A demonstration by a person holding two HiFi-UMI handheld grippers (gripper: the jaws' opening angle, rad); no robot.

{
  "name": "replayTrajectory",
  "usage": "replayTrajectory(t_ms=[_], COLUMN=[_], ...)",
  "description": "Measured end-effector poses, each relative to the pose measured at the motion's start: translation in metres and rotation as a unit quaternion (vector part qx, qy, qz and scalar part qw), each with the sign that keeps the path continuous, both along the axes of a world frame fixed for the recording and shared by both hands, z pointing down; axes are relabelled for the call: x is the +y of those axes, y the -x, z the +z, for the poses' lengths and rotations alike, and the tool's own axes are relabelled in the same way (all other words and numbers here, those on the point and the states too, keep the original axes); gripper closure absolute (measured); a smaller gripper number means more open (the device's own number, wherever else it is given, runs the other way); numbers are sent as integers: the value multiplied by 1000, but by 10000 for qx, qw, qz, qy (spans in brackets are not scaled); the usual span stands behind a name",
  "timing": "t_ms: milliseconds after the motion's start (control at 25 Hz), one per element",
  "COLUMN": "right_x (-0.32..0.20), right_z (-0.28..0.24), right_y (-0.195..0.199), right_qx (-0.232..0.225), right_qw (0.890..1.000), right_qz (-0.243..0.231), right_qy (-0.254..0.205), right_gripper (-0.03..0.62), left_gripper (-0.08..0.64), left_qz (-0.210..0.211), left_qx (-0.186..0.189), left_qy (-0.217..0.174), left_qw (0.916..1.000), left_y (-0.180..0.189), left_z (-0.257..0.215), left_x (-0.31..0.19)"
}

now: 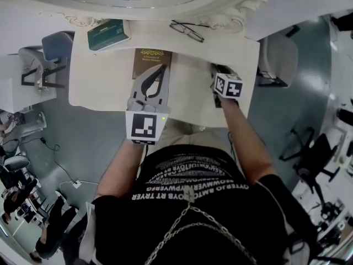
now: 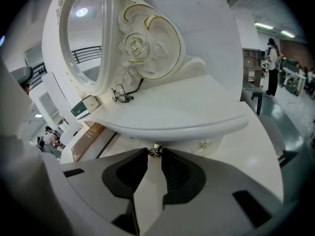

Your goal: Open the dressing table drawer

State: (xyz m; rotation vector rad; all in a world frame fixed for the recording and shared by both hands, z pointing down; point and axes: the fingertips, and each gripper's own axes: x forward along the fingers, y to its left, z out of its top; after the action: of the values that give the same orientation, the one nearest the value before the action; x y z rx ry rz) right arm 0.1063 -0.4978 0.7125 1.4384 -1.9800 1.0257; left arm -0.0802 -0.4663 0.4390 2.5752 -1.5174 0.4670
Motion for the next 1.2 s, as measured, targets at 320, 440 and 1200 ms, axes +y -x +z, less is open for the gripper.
replayTrajectory(t_ms=[320, 440, 1200], right_x=[10, 19, 52], right_z=[0, 1, -2], right_y=[2, 3, 12], right_qx=[182, 180, 189], right_qw=[9992, 9990, 9967], right_qz=[-340, -401, -769], right_qy=[61, 80, 169], right_gripper=[508, 508, 514], left_gripper=[557, 557, 557], left_qz=[-1, -60, -408], left_qx=[-86, -97, -229], left_qy=[-66, -107, -249], left_qw=[9999, 9999, 9986], left_y=[2, 6, 22], left_z=[-4, -8, -22], left_x=[15, 21, 66])
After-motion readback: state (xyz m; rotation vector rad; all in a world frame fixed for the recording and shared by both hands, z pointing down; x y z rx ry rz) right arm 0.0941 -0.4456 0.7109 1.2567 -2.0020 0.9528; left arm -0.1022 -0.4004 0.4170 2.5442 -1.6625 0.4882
